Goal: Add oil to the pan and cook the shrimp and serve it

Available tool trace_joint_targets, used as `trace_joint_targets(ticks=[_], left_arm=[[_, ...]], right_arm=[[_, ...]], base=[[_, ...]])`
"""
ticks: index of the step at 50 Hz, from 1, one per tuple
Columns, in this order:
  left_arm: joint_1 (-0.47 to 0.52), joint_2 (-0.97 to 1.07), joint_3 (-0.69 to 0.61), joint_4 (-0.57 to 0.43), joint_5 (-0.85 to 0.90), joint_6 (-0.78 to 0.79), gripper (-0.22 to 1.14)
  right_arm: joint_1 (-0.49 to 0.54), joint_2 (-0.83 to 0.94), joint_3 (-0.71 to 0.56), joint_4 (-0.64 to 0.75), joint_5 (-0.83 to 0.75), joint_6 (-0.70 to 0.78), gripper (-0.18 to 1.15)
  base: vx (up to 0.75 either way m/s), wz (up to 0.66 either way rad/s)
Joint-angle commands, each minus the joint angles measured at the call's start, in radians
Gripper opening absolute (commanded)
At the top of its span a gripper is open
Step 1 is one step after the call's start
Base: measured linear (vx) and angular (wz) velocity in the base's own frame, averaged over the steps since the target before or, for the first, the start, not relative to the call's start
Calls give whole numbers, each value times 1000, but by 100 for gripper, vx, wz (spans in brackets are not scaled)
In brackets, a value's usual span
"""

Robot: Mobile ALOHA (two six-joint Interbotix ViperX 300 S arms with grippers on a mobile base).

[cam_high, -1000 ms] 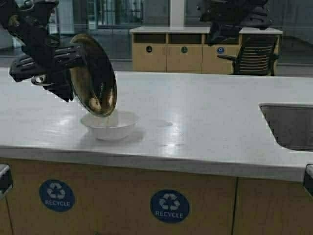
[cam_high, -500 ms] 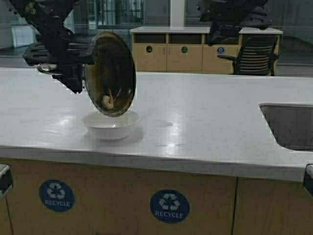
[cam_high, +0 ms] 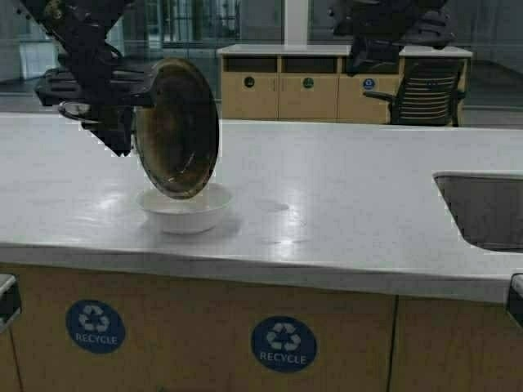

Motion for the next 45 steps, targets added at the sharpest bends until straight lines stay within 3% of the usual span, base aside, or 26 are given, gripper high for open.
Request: trace_joint_targets(ticks=[1,12,23,45], left_arm=[[14,-44,-49,-41,-37,-5,6],[66,-89,5,-239,-164,-49,6],[66,-95,80,-319,-288,-158,5],[129,-54,204,-284,-851,-661,5]], right_arm=[[2,-18,-18,2,-11,0,6],[2,-20,-18,2,-11,0,6],[2,-21,-17,2,-11,0,6],[2,-21,-18,2,-8,2,6]], base=[[0,0],[0,0],[0,0],[0,0]])
